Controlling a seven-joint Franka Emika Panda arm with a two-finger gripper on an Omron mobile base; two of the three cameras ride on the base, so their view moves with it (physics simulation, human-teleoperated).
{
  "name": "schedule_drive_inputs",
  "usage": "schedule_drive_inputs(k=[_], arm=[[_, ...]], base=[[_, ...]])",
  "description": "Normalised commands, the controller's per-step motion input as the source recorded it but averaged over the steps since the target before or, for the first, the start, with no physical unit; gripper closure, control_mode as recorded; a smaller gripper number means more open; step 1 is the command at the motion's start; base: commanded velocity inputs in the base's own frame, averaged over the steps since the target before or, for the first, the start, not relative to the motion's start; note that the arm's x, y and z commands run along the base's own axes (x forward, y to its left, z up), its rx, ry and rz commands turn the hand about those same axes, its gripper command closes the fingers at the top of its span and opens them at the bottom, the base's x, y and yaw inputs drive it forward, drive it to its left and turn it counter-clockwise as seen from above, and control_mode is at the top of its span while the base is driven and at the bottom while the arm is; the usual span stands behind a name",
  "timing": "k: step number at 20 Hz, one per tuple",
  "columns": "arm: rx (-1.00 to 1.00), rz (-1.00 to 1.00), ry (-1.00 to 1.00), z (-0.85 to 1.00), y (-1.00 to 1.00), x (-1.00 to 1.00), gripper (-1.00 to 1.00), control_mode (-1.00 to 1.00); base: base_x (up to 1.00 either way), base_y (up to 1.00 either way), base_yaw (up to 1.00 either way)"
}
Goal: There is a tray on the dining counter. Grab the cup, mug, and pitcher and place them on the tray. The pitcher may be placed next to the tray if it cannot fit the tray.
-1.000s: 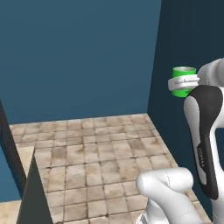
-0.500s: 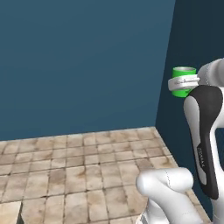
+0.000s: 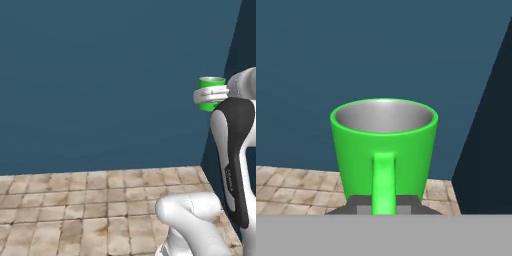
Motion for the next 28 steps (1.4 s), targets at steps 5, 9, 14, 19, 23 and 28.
schedule_drive_inputs(k=[5,9,14,19,23,28], arm=[[0.00,0.00,0.00,0.00,0.00,0.00,1.00,1.00],[0.00,0.00,0.00,0.00,0.00,0.00,1.00,1.00],[0.00,0.00,0.00,0.00,0.00,0.00,1.00,1.00],[0.00,0.00,0.00,0.00,0.00,0.00,1.00,1.00],[0.00,0.00,0.00,0.00,0.00,0.00,1.00,1.00],[0.00,0.00,0.00,0.00,0.00,0.00,1.00,1.00]], base=[[1.00,-0.19,0.84],[1.00,-0.21,0.86],[1.00,-0.22,0.87],[1.00,-0.21,0.87],[1.00,-0.19,0.85],[1.00,-0.06,0.53]])
